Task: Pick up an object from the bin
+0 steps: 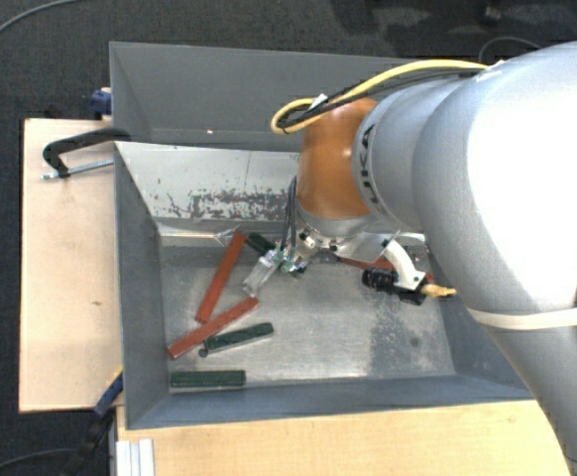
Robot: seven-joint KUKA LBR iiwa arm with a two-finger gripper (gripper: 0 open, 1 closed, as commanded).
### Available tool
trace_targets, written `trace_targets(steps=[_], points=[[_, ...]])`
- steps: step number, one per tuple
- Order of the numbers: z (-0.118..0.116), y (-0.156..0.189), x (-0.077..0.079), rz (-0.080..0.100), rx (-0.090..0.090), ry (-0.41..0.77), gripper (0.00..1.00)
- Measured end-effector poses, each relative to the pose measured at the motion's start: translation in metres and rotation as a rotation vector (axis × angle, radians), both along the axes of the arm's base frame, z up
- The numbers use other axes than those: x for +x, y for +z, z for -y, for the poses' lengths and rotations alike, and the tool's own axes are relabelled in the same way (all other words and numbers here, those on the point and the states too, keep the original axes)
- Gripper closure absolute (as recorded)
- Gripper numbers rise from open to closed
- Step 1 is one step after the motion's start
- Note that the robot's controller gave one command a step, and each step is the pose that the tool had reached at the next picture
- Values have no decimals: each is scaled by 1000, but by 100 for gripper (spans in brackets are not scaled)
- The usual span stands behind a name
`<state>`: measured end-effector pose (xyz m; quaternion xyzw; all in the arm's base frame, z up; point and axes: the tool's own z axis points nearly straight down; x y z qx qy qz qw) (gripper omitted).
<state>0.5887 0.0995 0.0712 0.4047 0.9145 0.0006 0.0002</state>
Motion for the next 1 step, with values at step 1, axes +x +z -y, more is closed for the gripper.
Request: trace_targets(steps=[1], points=[[0,0,0,0,0,1,100]])
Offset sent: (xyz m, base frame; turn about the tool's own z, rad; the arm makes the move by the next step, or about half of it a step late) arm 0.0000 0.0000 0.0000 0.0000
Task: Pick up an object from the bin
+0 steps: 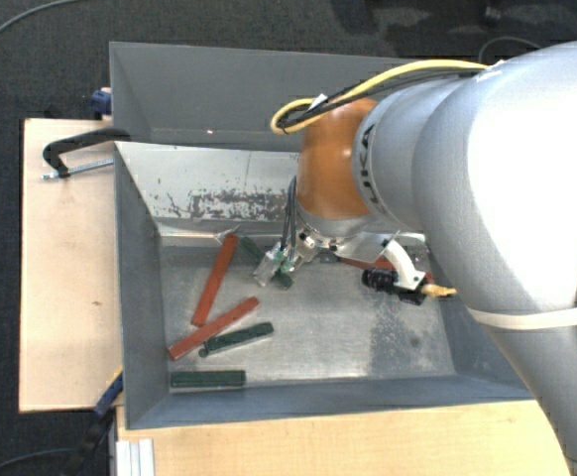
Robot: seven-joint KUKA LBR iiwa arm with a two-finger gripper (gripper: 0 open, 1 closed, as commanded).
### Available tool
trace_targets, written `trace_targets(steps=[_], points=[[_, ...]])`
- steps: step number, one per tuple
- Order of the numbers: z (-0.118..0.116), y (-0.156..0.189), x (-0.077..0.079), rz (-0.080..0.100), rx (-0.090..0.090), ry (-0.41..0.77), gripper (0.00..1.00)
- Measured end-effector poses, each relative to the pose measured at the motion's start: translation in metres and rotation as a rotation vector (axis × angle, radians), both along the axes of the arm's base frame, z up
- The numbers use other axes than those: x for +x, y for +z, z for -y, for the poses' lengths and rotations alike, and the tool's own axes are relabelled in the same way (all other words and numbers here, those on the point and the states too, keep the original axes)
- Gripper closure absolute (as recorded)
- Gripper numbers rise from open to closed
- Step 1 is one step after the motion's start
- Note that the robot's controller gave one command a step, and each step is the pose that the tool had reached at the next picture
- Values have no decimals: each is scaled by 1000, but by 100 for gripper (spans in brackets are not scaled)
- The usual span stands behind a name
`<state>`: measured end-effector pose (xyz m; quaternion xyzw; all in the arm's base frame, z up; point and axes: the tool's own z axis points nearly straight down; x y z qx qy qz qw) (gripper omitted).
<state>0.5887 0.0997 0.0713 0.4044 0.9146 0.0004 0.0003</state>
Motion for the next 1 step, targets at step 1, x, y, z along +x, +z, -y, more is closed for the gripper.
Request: trace_targets(steps=[1], points=[[-1,110,3,10,2,3,100]])
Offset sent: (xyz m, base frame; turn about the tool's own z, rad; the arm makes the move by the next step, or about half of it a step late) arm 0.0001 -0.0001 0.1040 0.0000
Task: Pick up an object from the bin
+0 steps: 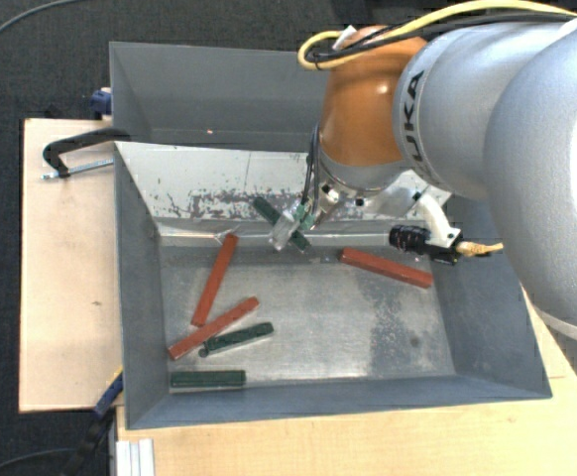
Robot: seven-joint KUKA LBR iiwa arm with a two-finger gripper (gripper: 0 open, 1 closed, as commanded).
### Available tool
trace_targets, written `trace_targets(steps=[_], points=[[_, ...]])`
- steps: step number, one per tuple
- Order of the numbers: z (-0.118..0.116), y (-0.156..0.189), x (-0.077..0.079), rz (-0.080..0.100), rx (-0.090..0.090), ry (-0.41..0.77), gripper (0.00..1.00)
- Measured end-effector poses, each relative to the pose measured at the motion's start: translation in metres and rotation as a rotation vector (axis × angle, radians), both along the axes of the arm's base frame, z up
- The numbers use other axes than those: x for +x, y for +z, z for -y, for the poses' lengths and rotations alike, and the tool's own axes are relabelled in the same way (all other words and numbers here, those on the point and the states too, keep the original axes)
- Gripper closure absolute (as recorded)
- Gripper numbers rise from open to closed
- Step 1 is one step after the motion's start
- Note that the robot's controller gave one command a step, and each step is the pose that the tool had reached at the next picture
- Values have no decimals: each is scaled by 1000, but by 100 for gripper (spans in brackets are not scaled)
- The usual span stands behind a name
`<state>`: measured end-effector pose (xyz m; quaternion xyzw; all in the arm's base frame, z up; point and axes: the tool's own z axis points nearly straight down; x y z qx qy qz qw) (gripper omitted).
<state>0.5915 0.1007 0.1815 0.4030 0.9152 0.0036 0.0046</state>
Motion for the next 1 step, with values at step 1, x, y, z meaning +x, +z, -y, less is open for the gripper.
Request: trace_targets(steps=[1], points=[[-1,3,1,-6,-2,2,100]])
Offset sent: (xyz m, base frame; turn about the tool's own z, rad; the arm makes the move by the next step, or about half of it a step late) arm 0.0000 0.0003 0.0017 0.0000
